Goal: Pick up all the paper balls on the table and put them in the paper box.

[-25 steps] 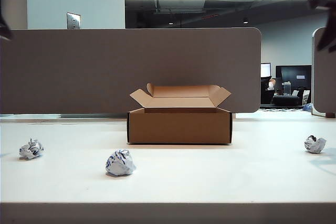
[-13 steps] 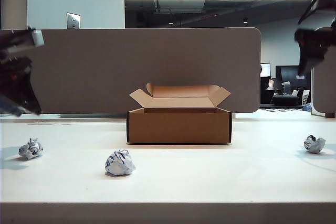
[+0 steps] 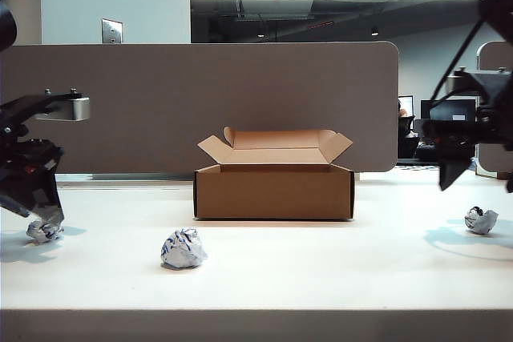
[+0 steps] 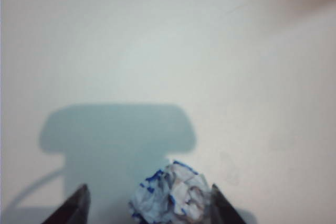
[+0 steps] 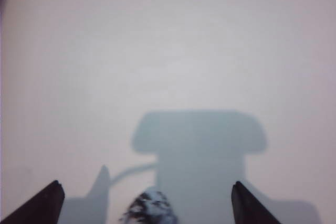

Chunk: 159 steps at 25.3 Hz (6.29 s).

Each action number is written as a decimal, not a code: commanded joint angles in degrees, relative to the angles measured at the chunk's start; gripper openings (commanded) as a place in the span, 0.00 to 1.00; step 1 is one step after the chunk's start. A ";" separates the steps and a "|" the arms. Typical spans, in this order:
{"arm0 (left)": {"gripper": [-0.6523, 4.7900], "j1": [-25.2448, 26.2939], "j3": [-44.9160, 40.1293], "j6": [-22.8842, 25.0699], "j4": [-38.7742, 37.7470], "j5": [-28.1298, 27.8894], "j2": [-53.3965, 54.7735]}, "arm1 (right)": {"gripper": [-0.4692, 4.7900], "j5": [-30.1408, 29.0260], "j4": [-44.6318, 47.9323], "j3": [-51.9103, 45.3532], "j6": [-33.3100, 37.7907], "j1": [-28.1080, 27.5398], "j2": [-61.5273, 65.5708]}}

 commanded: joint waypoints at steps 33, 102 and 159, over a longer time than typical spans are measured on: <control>0.65 0.00 4.02 -2.99 -3.96 2.56 6.03 | 0.67 0.15 0.72 0.17 4.72 0.77 5.57; 0.62 -15.17 37.18 -11.39 2.71 14.62 17.86 | 0.23 -17.00 -9.53 35.19 0.59 11.17 14.62; 0.76 -35.67 15.61 -20.98 -21.42 -11.17 6.78 | 0.46 -0.07 -13.97 19.06 -5.18 -3.91 -8.33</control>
